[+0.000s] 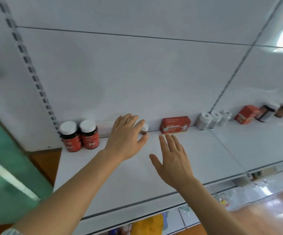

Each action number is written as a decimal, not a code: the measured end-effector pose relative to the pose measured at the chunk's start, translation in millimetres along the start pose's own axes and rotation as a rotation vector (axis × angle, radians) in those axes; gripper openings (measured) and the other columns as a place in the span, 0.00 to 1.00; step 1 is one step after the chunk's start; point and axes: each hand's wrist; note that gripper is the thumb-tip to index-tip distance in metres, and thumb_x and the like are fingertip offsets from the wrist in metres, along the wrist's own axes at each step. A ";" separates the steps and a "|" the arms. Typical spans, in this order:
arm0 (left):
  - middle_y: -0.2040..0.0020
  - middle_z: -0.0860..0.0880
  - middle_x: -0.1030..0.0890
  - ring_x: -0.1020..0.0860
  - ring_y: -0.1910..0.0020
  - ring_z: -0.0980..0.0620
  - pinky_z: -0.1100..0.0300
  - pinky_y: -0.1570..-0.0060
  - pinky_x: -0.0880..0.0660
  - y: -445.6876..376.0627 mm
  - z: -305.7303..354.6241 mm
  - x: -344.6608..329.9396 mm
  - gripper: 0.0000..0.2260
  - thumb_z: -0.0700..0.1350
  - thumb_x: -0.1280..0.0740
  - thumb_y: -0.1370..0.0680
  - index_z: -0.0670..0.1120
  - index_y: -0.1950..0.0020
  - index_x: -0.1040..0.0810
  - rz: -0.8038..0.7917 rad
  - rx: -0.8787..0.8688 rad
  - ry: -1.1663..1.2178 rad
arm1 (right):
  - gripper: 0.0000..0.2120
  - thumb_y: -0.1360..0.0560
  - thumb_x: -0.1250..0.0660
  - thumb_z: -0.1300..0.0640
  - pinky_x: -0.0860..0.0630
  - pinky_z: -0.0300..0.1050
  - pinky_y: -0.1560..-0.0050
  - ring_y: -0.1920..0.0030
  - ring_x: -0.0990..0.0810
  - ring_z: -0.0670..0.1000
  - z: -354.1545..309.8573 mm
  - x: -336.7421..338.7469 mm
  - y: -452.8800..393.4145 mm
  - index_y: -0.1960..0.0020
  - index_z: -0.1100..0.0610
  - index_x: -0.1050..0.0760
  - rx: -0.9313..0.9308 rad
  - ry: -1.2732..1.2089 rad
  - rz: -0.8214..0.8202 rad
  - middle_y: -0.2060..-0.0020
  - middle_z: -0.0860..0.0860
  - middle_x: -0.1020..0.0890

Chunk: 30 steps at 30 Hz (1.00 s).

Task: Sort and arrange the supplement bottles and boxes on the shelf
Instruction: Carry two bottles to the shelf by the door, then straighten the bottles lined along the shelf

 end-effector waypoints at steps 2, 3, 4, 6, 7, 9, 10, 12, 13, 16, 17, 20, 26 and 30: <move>0.32 0.45 0.25 0.31 0.30 0.41 0.43 0.29 0.36 -11.5 39.8 -6.2 0.25 0.60 0.42 0.22 0.46 0.31 0.26 -0.011 -0.035 0.008 | 0.37 0.21 0.53 0.34 0.50 0.52 0.22 0.20 0.51 0.57 32.8 12.2 16.7 0.20 0.55 0.49 -0.053 0.002 0.034 0.21 0.56 0.45; 0.32 0.45 0.25 0.32 0.30 0.42 0.44 0.29 0.36 -16.7 62.0 -9.8 0.25 0.60 0.42 0.22 0.46 0.31 0.26 -0.012 -0.054 0.011 | 0.38 0.21 0.55 0.33 0.49 0.53 0.22 0.20 0.50 0.57 51.3 18.8 26.4 0.20 0.56 0.48 -0.079 0.002 0.053 0.21 0.56 0.44; 0.32 0.46 0.25 0.31 0.30 0.42 0.44 0.29 0.37 -21.8 85.2 -14.1 0.26 0.61 0.43 0.22 0.47 0.31 0.26 -0.014 -0.072 0.015 | 0.38 0.22 0.55 0.33 0.48 0.53 0.22 0.21 0.50 0.57 71.3 25.6 36.7 0.20 0.56 0.48 -0.106 -0.002 0.062 0.21 0.56 0.44; 0.33 0.47 0.25 0.31 0.30 0.42 0.44 0.29 0.37 -31.0 133.8 -23.3 0.27 0.62 0.46 0.22 0.47 0.32 0.25 -0.022 -0.097 0.044 | 0.37 0.20 0.53 0.34 0.50 0.53 0.22 0.20 0.52 0.56 114.8 38.6 58.4 0.20 0.56 0.50 -0.150 -0.007 0.058 0.20 0.56 0.46; 0.33 0.47 0.25 0.31 0.30 0.43 0.45 0.29 0.37 -36.0 158.0 -28.3 0.28 0.63 0.47 0.23 0.48 0.31 0.25 -0.021 -0.107 0.065 | 0.36 0.20 0.52 0.35 0.51 0.52 0.21 0.20 0.54 0.56 137.2 45.4 69.3 0.19 0.55 0.52 -0.167 0.000 0.055 0.20 0.55 0.48; 0.30 0.46 0.27 0.33 0.29 0.43 0.44 0.29 0.37 -47.1 205.4 -38.9 0.30 0.64 0.49 0.23 0.49 0.29 0.28 -0.026 -0.134 0.089 | 0.36 0.19 0.51 0.35 0.53 0.52 0.21 0.20 0.56 0.55 181.2 58.6 88.6 0.19 0.55 0.54 -0.202 0.016 0.063 0.20 0.55 0.51; 0.29 0.46 0.28 0.34 0.28 0.44 0.45 0.28 0.39 -52.9 229.1 -44.5 0.30 0.64 0.49 0.23 0.49 0.28 0.29 -0.034 -0.152 0.092 | 0.36 0.19 0.52 0.35 0.53 0.52 0.21 0.20 0.56 0.55 202.6 64.9 97.8 0.19 0.54 0.55 -0.223 0.019 0.071 0.20 0.54 0.51; 0.27 0.46 0.31 0.37 0.26 0.45 0.46 0.26 0.42 -64.8 273.4 -56.1 0.28 0.63 0.46 0.21 0.49 0.26 0.32 -0.056 -0.178 0.113 | 0.36 0.20 0.52 0.35 0.54 0.52 0.21 0.20 0.57 0.55 242.7 75.7 114.4 0.19 0.55 0.55 -0.267 0.024 0.083 0.20 0.54 0.52; 0.26 0.45 0.32 0.38 0.25 0.45 0.46 0.26 0.43 -70.7 293.7 -62.3 0.27 0.62 0.44 0.20 0.48 0.26 0.32 -0.067 -0.189 0.128 | 0.36 0.20 0.52 0.35 0.54 0.52 0.21 0.20 0.57 0.55 261.2 80.3 122.1 0.19 0.54 0.54 -0.288 0.023 0.082 0.20 0.54 0.52; 0.25 0.46 0.32 0.38 0.25 0.46 0.48 0.26 0.42 -88.5 350.1 -80.8 0.28 0.62 0.44 0.21 0.49 0.25 0.33 -0.082 -0.239 0.150 | 0.36 0.20 0.52 0.35 0.54 0.53 0.21 0.20 0.57 0.54 311.5 94.1 143.7 0.19 0.54 0.55 -0.354 0.002 0.089 0.20 0.53 0.52; 0.25 0.46 0.33 0.38 0.25 0.46 0.48 0.26 0.42 -96.4 367.3 -86.7 0.28 0.62 0.44 0.21 0.49 0.25 0.33 -0.090 -0.255 0.156 | 0.36 0.19 0.52 0.35 0.54 0.52 0.21 0.20 0.58 0.54 327.9 98.8 148.0 0.19 0.53 0.55 -0.372 -0.001 0.095 0.20 0.53 0.53; 0.25 0.45 0.32 0.38 0.25 0.46 0.48 0.25 0.43 -125.6 417.0 -106.3 0.27 0.62 0.44 0.20 0.49 0.25 0.33 -0.112 -0.302 0.175 | 0.36 0.19 0.52 0.35 0.55 0.52 0.21 0.20 0.58 0.54 379.7 110.8 153.4 0.19 0.54 0.55 -0.430 0.004 0.120 0.20 0.53 0.52; 0.27 0.44 0.30 0.37 0.26 0.44 0.47 0.27 0.41 -196.9 511.9 -159.0 0.29 0.62 0.46 0.23 0.49 0.27 0.31 -0.111 -0.406 0.238 | 0.36 0.20 0.51 0.35 0.52 0.52 0.21 0.20 0.55 0.55 485.7 125.3 153.0 0.20 0.53 0.52 -0.566 0.037 0.181 0.20 0.53 0.48; 0.26 0.44 0.31 0.38 0.26 0.45 0.48 0.26 0.42 -246.3 581.1 -190.8 0.29 0.62 0.47 0.22 0.49 0.26 0.32 -0.133 -0.487 0.293 | 0.35 0.20 0.50 0.35 0.51 0.51 0.22 0.20 0.52 0.55 557.5 140.4 150.4 0.20 0.53 0.50 -0.662 0.100 0.203 0.21 0.52 0.45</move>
Point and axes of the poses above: each hand's wrist, its own y-axis away from the middle knuckle, its own x-axis out of the back of the hand, z = x × y
